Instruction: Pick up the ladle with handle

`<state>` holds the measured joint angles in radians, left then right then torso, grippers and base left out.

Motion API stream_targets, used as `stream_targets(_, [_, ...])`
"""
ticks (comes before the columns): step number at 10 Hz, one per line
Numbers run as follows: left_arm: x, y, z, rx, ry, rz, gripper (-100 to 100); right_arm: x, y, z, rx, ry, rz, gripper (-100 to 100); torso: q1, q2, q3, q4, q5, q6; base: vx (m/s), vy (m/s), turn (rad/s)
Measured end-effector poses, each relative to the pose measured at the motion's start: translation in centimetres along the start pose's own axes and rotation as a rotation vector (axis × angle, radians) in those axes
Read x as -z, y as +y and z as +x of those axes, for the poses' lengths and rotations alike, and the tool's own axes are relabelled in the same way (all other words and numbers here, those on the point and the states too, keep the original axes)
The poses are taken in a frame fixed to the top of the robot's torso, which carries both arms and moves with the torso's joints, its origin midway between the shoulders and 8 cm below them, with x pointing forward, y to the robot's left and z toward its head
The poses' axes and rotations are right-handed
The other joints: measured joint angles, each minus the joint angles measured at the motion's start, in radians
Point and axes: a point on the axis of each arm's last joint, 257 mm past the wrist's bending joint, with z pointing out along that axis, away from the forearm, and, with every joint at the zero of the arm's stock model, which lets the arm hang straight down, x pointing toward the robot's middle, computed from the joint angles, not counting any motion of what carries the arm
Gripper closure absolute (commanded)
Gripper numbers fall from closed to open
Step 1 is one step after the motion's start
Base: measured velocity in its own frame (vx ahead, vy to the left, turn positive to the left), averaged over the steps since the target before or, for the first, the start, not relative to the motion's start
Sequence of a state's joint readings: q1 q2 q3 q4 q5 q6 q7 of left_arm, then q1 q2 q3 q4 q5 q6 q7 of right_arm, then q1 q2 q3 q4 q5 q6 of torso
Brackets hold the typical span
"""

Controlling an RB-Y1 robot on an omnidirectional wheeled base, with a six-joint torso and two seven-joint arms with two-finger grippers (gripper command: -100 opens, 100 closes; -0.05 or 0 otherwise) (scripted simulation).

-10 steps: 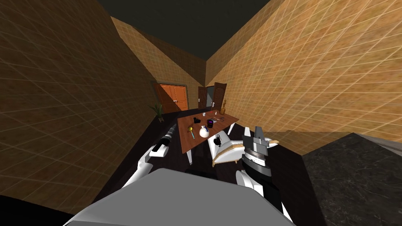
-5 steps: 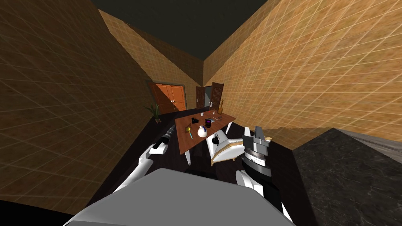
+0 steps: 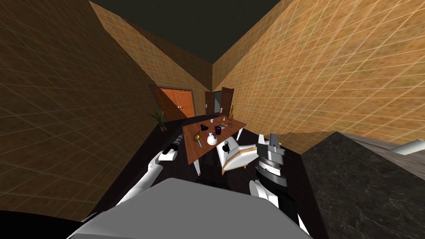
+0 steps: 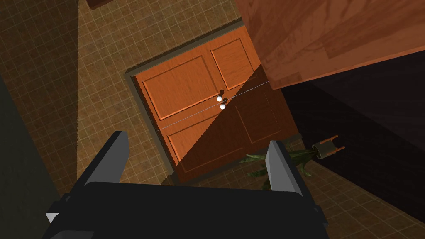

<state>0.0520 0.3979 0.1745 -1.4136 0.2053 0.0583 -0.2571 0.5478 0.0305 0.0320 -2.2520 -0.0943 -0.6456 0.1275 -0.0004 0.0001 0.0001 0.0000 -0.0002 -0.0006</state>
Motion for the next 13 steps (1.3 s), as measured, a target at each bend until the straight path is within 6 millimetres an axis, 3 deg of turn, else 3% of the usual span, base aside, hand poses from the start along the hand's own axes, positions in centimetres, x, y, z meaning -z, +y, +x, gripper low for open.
stream_targets(5, [-1.5,2.9,-1.2,0.008,-0.004,-0.092,-100,0.0,0.0,0.0,0.000,0.000,0.000,0,0.000,0.000,0.000,0.000,0.000,0.001,0.003,-0.007,-0.096])
stream_targets(13, [-3.4,9.7,-3.6,0.063,-0.011,-0.324,-100,0.0,0.0,0.0,0.000,0.000,0.000,0,0.001,0.000,0.000,0.000,0.000,0.000,0.006,0.000,-0.117])
